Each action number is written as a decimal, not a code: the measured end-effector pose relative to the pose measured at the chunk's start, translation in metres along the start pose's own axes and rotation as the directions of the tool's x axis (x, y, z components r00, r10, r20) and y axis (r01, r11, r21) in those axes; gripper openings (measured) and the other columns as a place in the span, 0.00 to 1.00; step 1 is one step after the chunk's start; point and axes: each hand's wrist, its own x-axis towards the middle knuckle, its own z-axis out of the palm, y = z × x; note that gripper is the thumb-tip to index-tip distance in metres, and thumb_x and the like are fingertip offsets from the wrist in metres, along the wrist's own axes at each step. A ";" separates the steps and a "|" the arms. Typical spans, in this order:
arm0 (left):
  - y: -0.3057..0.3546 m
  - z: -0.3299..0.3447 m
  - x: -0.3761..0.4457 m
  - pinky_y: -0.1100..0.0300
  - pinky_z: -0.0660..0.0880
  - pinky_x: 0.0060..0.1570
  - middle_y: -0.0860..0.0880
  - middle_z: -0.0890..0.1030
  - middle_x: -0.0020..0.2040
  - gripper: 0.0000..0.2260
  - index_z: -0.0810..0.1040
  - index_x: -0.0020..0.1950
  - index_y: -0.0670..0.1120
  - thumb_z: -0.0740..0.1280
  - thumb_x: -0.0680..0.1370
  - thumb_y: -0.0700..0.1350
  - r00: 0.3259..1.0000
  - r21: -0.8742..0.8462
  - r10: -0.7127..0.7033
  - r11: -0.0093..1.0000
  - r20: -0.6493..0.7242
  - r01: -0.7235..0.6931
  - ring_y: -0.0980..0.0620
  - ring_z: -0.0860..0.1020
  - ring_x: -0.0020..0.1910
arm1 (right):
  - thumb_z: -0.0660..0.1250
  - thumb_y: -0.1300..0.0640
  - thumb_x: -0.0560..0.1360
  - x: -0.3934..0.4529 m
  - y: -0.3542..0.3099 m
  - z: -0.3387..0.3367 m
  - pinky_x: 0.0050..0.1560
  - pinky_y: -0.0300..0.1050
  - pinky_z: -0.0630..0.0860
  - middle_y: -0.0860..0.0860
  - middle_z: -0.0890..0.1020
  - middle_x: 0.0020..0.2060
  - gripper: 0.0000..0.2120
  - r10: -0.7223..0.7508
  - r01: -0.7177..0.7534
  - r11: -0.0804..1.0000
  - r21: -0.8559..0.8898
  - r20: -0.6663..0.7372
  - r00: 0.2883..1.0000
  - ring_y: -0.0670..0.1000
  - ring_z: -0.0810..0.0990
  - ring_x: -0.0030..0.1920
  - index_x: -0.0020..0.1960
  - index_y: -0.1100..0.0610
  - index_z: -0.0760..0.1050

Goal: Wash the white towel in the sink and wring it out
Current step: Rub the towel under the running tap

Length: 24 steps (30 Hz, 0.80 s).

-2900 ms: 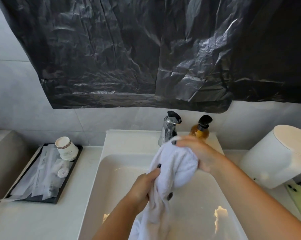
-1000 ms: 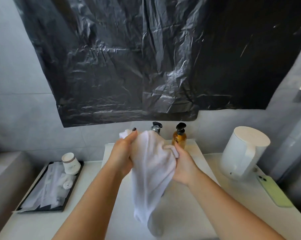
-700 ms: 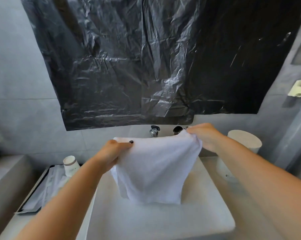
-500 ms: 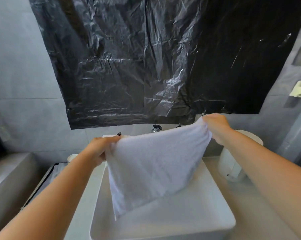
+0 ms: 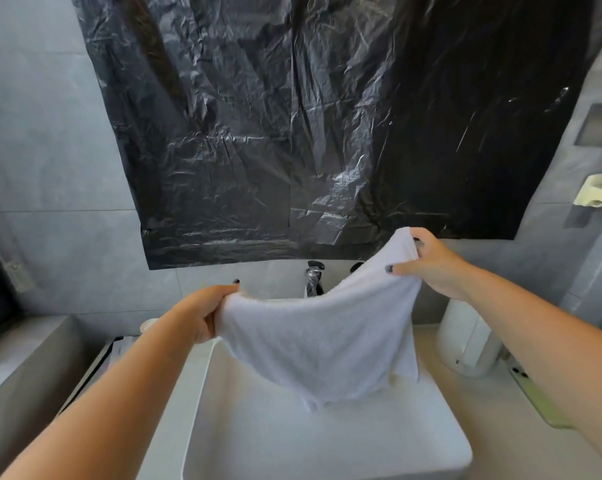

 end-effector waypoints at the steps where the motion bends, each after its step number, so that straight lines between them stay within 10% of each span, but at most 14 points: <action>1: -0.005 0.001 0.003 0.51 0.76 0.41 0.41 0.83 0.49 0.09 0.78 0.53 0.39 0.70 0.79 0.45 1.000 -0.003 -0.006 1.000 -0.001 0.006 0.44 0.80 0.46 | 0.77 0.60 0.70 -0.002 0.002 0.000 0.59 0.47 0.73 0.44 0.67 0.63 0.37 -0.016 0.022 0.992 -0.122 0.052 0.999 0.50 0.68 0.63 0.72 0.48 0.61; 7: -0.011 0.009 0.012 0.61 0.78 0.28 0.46 0.67 0.30 0.10 0.73 0.41 0.43 0.64 0.82 0.40 0.973 -0.065 0.199 0.976 -0.120 -0.208 0.51 0.66 0.27 | 0.67 0.61 0.77 -0.005 -0.003 -0.003 0.53 0.52 0.76 0.55 0.80 0.48 0.08 -0.093 0.045 0.956 -0.291 -0.151 0.984 0.57 0.78 0.52 0.54 0.62 0.80; 12: 0.004 -0.001 -0.005 0.52 0.77 0.54 0.45 0.84 0.51 0.06 0.81 0.52 0.42 0.70 0.79 0.43 0.919 -0.102 0.377 0.916 -0.119 -0.389 0.47 0.81 0.51 | 0.68 0.60 0.77 0.005 0.005 -0.022 0.53 0.51 0.77 0.57 0.80 0.55 0.09 0.151 -0.099 0.978 0.183 -0.296 0.943 0.59 0.78 0.58 0.57 0.59 0.78; 16: 0.022 -0.008 -0.016 0.55 0.76 0.54 0.48 0.84 0.55 0.12 0.82 0.58 0.41 0.73 0.76 0.44 0.885 -0.124 0.452 0.877 -0.110 -0.464 0.50 0.81 0.57 | 0.70 0.63 0.76 0.008 0.002 -0.028 0.57 0.52 0.76 0.56 0.75 0.61 0.24 0.168 -0.037 0.923 0.382 -0.316 0.934 0.59 0.76 0.62 0.70 0.61 0.68; 19: 0.029 -0.008 -0.020 0.50 0.77 0.54 0.48 0.85 0.54 0.11 0.83 0.57 0.43 0.73 0.76 0.45 0.890 -0.141 0.448 0.879 -0.081 -0.455 0.47 0.82 0.56 | 0.75 0.62 0.71 0.007 -0.008 -0.031 0.61 0.51 0.74 0.52 0.71 0.61 0.29 0.016 0.019 0.989 0.148 -0.234 0.972 0.55 0.72 0.61 0.69 0.56 0.69; 24: 0.036 0.001 -0.020 0.49 0.78 0.58 0.45 0.85 0.52 0.08 0.84 0.53 0.42 0.74 0.74 0.40 0.888 -0.169 0.435 0.874 -0.147 -0.456 0.46 0.83 0.53 | 0.73 0.61 0.73 0.009 -0.020 -0.025 0.51 0.52 0.76 0.53 0.81 0.51 0.05 -0.174 0.124 0.834 -0.538 -0.043 0.984 0.57 0.78 0.55 0.49 0.57 0.82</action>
